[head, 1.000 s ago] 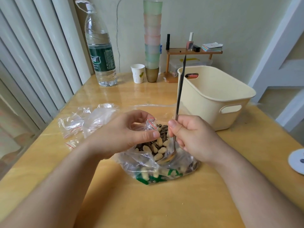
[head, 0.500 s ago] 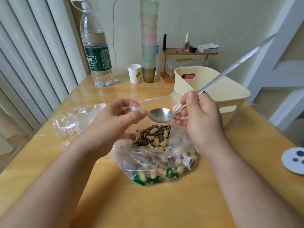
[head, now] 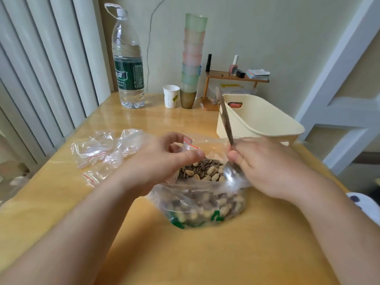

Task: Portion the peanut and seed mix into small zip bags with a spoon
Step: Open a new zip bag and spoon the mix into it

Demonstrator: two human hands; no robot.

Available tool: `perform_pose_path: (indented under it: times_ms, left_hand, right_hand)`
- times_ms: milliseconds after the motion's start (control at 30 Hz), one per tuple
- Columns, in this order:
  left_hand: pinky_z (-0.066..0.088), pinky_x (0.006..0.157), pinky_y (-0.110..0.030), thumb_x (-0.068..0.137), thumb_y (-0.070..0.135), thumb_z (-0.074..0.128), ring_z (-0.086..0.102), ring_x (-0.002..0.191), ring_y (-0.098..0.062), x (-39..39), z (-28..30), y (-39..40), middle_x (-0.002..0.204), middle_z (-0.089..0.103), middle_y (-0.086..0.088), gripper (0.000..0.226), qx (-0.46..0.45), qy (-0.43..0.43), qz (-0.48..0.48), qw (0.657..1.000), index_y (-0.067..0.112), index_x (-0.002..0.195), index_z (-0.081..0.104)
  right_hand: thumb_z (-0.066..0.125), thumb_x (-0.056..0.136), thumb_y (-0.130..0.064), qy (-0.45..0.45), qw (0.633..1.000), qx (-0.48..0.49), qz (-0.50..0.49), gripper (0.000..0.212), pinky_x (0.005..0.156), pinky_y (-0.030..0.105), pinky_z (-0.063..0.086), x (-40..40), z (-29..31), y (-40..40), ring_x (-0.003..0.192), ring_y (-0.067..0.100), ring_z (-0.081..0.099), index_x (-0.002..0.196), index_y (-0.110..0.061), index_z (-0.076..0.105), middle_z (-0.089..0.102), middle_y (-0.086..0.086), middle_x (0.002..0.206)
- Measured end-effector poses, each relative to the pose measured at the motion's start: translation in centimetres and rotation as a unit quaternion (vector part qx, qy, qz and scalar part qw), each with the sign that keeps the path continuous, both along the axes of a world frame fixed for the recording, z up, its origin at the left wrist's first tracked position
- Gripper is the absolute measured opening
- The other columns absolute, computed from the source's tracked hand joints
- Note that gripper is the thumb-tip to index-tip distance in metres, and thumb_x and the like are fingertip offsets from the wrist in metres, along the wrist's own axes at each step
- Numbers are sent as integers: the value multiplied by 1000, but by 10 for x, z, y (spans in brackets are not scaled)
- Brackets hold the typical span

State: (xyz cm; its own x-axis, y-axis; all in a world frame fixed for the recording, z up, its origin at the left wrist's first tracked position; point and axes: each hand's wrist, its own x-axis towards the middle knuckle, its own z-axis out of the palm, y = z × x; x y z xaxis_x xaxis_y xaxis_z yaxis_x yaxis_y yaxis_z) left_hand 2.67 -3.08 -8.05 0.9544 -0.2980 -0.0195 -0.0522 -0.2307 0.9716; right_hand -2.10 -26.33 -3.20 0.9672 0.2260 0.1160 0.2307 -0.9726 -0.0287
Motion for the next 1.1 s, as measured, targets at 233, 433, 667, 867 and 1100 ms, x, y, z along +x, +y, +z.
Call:
perform_pose_path:
  times_ms: [233,433,667,867,1100]
  left_hand:
    - [56,71,-40,64,47,89,73,105,-19,-10,9,3,101,72,-1,49,-65,137,-136,979,24,105,74]
    - [62,67,-47,72,41,91,70,103,-22,-8,12,9,103,69,-6,47,-188,222,-288,912,25,113,75]
    - [52,98,-70,69,41,90,67,91,-27,1,16,18,96,70,-6,55,-92,42,-52,994,16,114,72]
    - [60,95,-49,63,63,87,72,97,-20,3,2,9,115,71,-1,58,44,-89,-41,994,40,111,67]
    - [59,99,-42,61,68,87,71,112,-8,14,-16,9,124,71,8,60,77,-20,-42,996,43,111,68]
  right_hand:
    - [31,108,-50,23,996,-30,-83,36,72,38,50,-5,12,10,87,23,57,94,-27,54,60,-2,94]
    - [44,107,-47,-86,948,295,-80,34,79,41,55,8,-14,27,85,23,66,91,-26,66,71,-3,82]
    - [51,107,-41,96,897,423,-87,40,63,38,48,6,-42,21,51,17,53,77,-19,65,60,-2,53]
    - [50,107,-42,106,888,440,-81,38,61,32,38,9,-58,7,47,5,48,82,-19,66,60,-5,55]
    - [50,109,-31,114,866,479,-90,32,53,30,43,28,-72,1,52,12,53,87,-15,65,63,-6,57]
